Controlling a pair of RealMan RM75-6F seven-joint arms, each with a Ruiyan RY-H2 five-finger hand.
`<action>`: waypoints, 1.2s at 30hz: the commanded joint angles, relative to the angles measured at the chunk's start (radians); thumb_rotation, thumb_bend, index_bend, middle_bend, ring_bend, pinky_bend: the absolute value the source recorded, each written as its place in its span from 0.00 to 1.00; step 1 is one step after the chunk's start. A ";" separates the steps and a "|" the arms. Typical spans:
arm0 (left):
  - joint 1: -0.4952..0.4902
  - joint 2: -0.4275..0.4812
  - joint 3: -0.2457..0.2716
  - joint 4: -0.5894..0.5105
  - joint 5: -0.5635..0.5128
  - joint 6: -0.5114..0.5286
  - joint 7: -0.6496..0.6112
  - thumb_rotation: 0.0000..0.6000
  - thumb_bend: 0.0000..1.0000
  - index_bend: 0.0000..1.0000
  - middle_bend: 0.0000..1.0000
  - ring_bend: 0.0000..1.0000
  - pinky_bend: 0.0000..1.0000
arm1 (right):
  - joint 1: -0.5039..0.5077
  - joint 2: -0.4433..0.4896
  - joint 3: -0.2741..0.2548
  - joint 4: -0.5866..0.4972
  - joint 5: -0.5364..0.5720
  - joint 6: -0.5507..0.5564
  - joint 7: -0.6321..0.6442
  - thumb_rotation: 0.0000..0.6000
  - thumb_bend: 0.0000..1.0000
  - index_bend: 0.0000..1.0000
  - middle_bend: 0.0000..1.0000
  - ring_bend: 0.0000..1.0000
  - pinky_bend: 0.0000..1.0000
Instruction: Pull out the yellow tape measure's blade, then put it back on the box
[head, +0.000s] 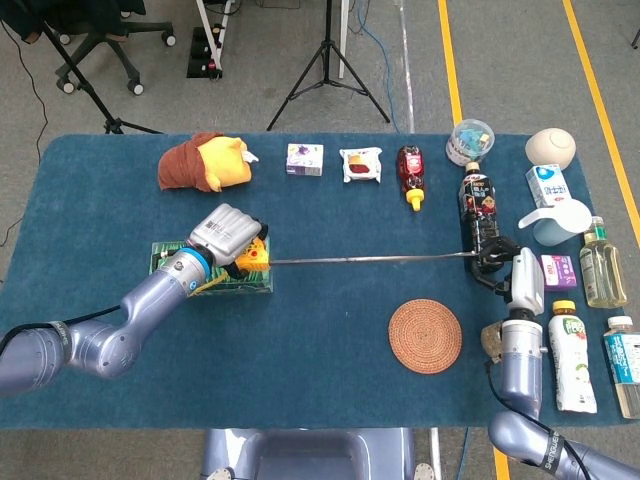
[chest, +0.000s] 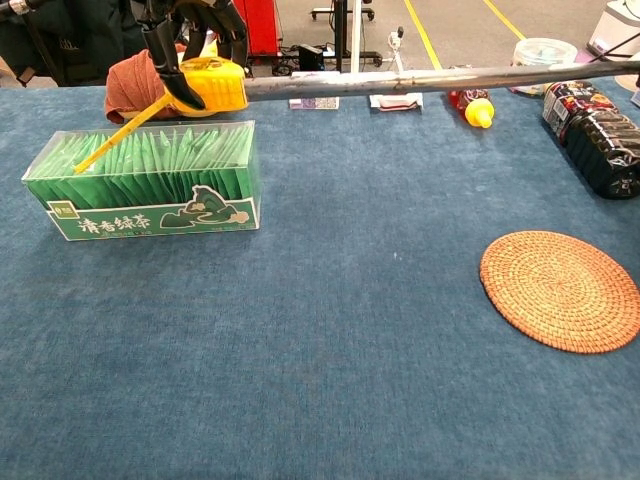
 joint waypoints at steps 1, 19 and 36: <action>0.002 0.001 -0.005 -0.001 0.003 0.000 -0.001 1.00 0.37 0.55 0.46 0.42 0.54 | 0.000 0.001 -0.001 -0.001 0.000 0.001 0.000 1.00 1.00 0.60 0.40 0.37 0.36; -0.041 -0.094 -0.061 0.055 -0.052 0.006 0.018 1.00 0.37 0.55 0.46 0.42 0.54 | 0.027 -0.039 -0.033 -0.072 -0.067 0.026 -0.025 1.00 1.00 0.60 0.40 0.37 0.35; -0.090 -0.172 -0.091 0.109 -0.110 0.005 0.030 1.00 0.37 0.55 0.46 0.42 0.54 | 0.057 -0.055 -0.058 -0.070 -0.126 -0.014 -0.008 1.00 0.80 0.24 0.21 0.18 0.26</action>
